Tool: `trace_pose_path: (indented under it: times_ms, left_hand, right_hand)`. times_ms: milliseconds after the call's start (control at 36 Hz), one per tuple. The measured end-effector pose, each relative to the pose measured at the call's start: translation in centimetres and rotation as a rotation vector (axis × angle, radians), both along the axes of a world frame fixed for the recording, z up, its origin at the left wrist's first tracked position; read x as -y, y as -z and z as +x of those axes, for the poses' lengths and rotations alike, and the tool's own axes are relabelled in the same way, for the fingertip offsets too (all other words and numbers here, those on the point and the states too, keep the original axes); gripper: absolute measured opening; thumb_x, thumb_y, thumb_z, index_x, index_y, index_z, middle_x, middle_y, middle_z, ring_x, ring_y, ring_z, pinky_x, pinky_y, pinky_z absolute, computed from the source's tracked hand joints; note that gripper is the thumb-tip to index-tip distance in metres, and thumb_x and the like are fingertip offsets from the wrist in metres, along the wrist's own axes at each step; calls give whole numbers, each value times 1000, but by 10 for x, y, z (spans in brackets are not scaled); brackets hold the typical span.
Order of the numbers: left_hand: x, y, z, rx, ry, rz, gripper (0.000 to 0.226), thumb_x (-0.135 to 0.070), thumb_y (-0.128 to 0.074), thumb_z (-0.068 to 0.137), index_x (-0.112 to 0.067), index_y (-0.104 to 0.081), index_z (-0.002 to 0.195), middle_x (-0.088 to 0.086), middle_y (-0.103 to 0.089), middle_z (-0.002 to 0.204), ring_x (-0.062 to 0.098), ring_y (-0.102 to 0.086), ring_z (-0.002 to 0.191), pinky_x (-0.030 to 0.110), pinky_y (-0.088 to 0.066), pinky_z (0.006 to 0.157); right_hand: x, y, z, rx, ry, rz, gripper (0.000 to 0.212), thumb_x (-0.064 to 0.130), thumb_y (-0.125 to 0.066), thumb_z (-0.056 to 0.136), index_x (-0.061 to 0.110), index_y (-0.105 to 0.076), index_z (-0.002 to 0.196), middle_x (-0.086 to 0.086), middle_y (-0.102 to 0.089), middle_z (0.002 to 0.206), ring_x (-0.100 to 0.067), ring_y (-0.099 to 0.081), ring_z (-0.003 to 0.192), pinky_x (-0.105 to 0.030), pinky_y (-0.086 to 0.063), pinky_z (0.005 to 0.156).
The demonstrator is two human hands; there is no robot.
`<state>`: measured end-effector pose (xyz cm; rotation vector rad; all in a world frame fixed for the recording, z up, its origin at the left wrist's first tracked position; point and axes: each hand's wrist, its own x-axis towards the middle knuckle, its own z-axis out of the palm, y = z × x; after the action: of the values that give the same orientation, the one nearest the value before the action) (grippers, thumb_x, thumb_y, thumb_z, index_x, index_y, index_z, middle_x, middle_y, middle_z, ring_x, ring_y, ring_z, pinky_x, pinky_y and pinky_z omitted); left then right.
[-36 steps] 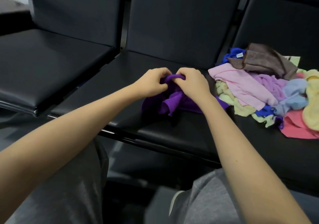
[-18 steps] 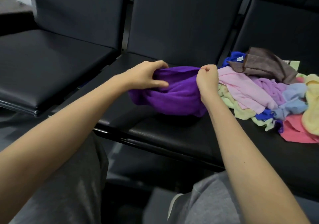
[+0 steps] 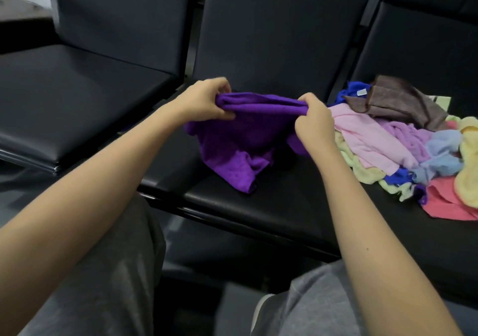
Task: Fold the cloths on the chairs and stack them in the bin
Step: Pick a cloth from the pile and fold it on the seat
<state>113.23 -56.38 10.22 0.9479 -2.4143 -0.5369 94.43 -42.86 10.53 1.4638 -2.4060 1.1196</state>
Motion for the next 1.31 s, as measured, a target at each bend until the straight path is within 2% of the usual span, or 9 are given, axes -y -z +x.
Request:
trace_pose_path:
  times_ms: [111,278,472,528,667,861,972,1139,1306]
  left_hand:
    - [-3,-2,8,496,141,169,27,-24,-81,72,-22,-61,91,-5,-65,87,16,-62,84,27,-48,77]
    - [-7,0,13,645,249,645,8,-9,-66,86,-16,-68,83,4,-73,84,18,-69,76,34,-58,74]
    - [2,-1,-15,-713,-225,-165,35,5,-47,69,-6,-66,95,0,-64,88,13,-59,85,16,-41,73]
    - [-3,-1,-20,-781,-192,-392,31,3,-50,71,-4,-64,99,2,-63,93,11,-55,86,17,-40,76]
    - [12,19,-8,-355,-60,-700,30,2,-61,73,-7,-66,100,9,-65,95,30,-61,84,35,-48,68]
    - [12,6,16,499,242,-38,18,-20,-77,75,-13,-63,84,2,-60,74,17,-55,71,32,-41,69]
    - [6,2,24,906,287,414,22,-15,-74,80,-17,-67,100,-2,-70,89,17,-63,90,33,-49,89]
    - [7,-5,35,915,424,773,42,-25,-84,60,-22,-70,100,4,-72,108,26,-64,108,42,-48,97]
    - [15,-4,31,708,33,510,19,-8,-61,90,-16,-61,107,1,-67,96,16,-65,79,22,-54,52]
  right_hand:
    - [-1,-3,-10,88,-90,56,41,-7,-35,70,23,-57,86,-1,-60,90,-23,-53,88,-31,-43,72]
    - [-12,-12,-15,17,-360,916,5,19,-65,87,18,-66,92,0,-63,86,-16,-57,80,-28,-43,72]
    - [7,-8,-8,-89,-35,-202,47,-16,-38,76,4,-52,116,-15,-53,115,-28,-52,104,-25,-34,78]
    - [7,-13,0,-213,-43,-347,49,-19,-43,74,1,-52,118,-15,-52,116,-25,-50,105,-18,-30,77]
    - [12,-2,-15,-270,-68,-125,40,-16,-43,78,2,-56,112,-17,-51,117,-31,-47,108,-27,-33,83]
    - [3,6,-36,-232,-424,934,18,11,-64,85,16,-57,101,-1,-54,100,-20,-52,93,-28,-38,72]
    - [-7,9,-35,245,-521,1188,14,3,-64,87,15,-58,89,-1,-64,86,-15,-63,77,-30,-52,69]
    - [-9,4,-32,479,-708,1247,17,-2,-62,86,14,-59,90,5,-71,77,-9,-67,70,-23,-53,66]
    - [-4,8,-30,496,-598,946,7,14,-67,85,14,-60,82,0,-68,75,-12,-64,67,-26,-52,65]
